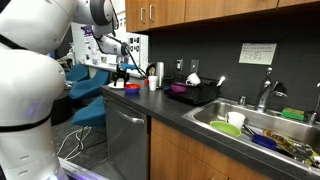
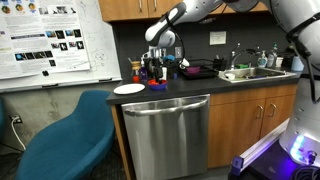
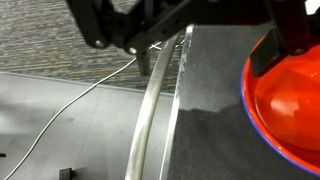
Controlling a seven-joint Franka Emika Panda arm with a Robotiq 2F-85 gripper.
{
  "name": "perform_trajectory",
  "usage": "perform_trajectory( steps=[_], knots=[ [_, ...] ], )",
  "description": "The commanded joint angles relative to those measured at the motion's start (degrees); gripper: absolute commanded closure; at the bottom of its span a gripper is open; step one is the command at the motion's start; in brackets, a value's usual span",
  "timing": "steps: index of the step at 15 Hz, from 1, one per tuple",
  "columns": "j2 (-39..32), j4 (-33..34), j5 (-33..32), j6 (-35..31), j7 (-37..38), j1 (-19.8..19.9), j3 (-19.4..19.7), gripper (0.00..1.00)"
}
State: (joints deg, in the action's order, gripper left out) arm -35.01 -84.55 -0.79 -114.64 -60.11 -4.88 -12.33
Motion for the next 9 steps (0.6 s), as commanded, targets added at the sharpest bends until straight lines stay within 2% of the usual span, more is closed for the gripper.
perform_trajectory(
  steps=[1, 9],
  knots=[
    [-0.9, 1.3, 0.3, 0.1, -0.8, 0.3, 0.2, 0.0],
    [-1.9, 2.1, 0.3, 0.3, -0.7, 0.6, 0.4, 0.0]
  ],
)
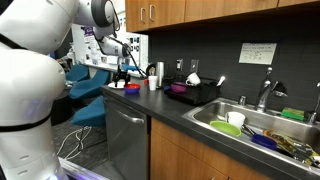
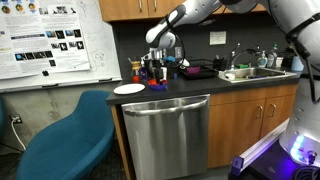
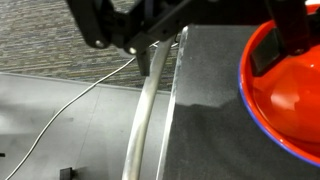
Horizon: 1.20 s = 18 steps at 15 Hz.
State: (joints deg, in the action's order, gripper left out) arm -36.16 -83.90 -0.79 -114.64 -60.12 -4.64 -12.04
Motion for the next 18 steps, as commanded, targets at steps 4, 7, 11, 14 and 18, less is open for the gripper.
perform_trajectory(
  steps=[4, 7, 11, 14, 18],
  knots=[
    [-1.2, 1.9, 0.4, 0.4, -0.7, 0.5, 0.4, 0.04],
    [-1.4, 2.2, 0.4, 0.4, -0.6, 0.5, 0.4, 0.32],
    [-1.6, 2.7, 0.4, 0.4, -0.5, 0.6, 0.4, 0.63],
    [-1.7, 3.0, 0.4, 0.5, -0.5, 0.5, 0.4, 0.77],
    [-1.8, 3.3, 0.2, 0.6, -0.5, 0.5, 0.5, 0.73]
  ],
)
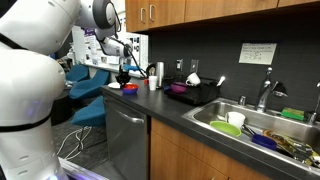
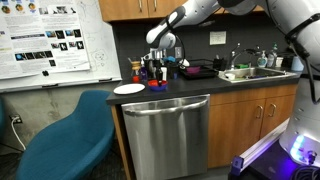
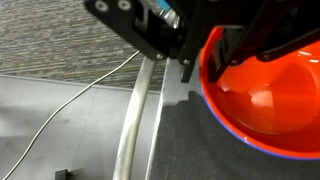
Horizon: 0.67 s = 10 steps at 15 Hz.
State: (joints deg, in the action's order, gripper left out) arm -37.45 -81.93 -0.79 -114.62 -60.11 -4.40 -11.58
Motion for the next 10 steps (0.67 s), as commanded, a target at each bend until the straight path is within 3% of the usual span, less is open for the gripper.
perform_trajectory(
  steps=[1, 4, 6, 10],
  knots=[
    [-0.5, 1.4, 0.1, 0.5, -0.5, 0.2, 0.1, 0.72],
    [-0.5, 1.7, 0.3, 0.5, -0.4, 0.3, 0.1, 0.83],
    [-0.5, 2.2, 0.7, 0.4, -0.5, 0.4, -0.1, 1.0],
    [-0.5, 3.2, 0.8, 0.3, -0.5, 0.4, -0.1, 0.99]
  ],
)
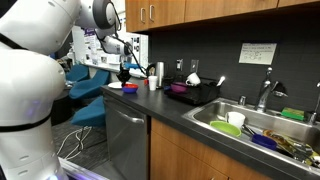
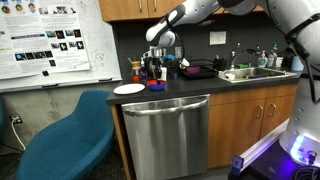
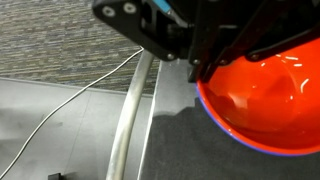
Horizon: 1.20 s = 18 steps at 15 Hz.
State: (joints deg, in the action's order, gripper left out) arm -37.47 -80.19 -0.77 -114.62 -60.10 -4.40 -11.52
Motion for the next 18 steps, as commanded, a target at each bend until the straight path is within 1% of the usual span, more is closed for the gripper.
perform_trajectory(
  steps=[1, 5, 8, 11, 13, 16, 18],
  knots=[
    [-0.5, 1.6, 0.8, 0.2, -0.5, 0.4, -0.2, 0.99],
    [-0.8, 2.0, 1.0, 0.2, -0.3, 0.4, -0.2, 0.99],
    [-1.3, 2.7, 2.8, -0.6, 0.4, 0.8, -0.5, 0.99],
    [-2.1, 3.9, 7.6, -3.0, 1.6, 2.1, -1.1, 0.99],
    [-2.4, 4.2, 9.5, -4.8, 2.3, 2.5, -0.9, 0.99],
    [-2.6, 4.1, 10.1, -8.5, 2.7, 3.1, -0.4, 0.99],
    [-2.4, 3.2, 8.9, -12.0, 3.1, 3.0, 0.1, 0.99]
  ],
)
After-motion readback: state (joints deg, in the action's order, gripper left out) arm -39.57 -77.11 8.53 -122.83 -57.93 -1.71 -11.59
